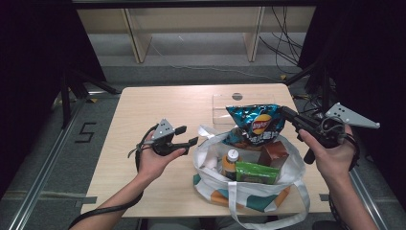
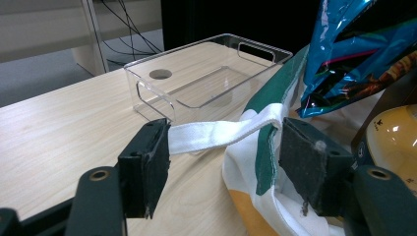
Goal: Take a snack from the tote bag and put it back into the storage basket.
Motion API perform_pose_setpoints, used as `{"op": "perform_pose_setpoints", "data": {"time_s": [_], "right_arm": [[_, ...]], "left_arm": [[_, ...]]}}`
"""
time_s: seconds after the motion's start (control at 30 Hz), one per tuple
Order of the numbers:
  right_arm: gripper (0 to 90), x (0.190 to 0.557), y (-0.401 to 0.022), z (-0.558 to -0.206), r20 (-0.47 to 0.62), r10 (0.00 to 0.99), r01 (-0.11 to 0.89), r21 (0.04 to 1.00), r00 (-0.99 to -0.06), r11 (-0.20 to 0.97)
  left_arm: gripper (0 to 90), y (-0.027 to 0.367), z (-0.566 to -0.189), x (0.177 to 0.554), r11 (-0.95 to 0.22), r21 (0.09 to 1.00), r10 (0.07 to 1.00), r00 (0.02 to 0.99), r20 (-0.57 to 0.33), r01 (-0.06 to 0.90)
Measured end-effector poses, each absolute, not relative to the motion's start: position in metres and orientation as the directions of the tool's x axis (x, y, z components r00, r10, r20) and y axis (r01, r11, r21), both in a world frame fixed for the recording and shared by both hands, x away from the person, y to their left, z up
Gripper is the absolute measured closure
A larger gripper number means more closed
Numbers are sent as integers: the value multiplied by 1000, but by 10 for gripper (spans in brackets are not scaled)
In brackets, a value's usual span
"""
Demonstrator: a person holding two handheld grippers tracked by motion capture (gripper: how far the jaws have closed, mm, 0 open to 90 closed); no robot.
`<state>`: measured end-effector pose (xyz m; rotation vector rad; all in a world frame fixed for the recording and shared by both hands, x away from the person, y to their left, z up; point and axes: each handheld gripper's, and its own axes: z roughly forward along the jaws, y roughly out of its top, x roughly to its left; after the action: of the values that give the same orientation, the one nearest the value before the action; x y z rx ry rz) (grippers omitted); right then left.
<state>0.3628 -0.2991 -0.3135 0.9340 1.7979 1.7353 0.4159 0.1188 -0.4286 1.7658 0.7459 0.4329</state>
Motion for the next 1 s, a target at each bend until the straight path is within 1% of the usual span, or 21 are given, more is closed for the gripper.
{"op": "perform_pose_setpoints", "data": {"time_s": [0.07,0.1,0.27,0.43,0.47,0.7,0.73,0.8,1.0], "right_arm": [[900,363,-299,-312,123,742,153,988,-660,-28],[900,364,-300,-311,105,743,140,990,-661,-16],[900,364,-299,-306,120,747,125,991,-654,-50],[900,364,-299,-302,125,740,128,990,-661,-53],[900,365,-298,-300,119,739,110,992,-664,-60],[900,365,-299,-293,120,747,99,992,-653,-74],[900,366,-300,-292,104,747,94,994,-656,-56],[900,367,-300,-290,114,751,88,993,-650,-75],[900,370,-302,-287,104,758,72,995,-643,-75]], "left_arm": [[354,119,-428,416,-181,946,677,732,-79,270],[354,119,-428,416,-181,946,677,732,-78,268],[354,119,-428,416,-179,947,677,731,-79,268],[354,119,-428,416,-176,947,678,731,-81,267],[354,119,-428,416,-177,947,678,731,-80,267],[354,119,-428,416,-177,948,676,732,-79,265],[354,119,-427,416,-177,948,676,733,-79,266],[354,119,-428,416,-172,949,675,733,-82,264],[354,119,-427,416,-174,949,677,731,-79,263]]}}
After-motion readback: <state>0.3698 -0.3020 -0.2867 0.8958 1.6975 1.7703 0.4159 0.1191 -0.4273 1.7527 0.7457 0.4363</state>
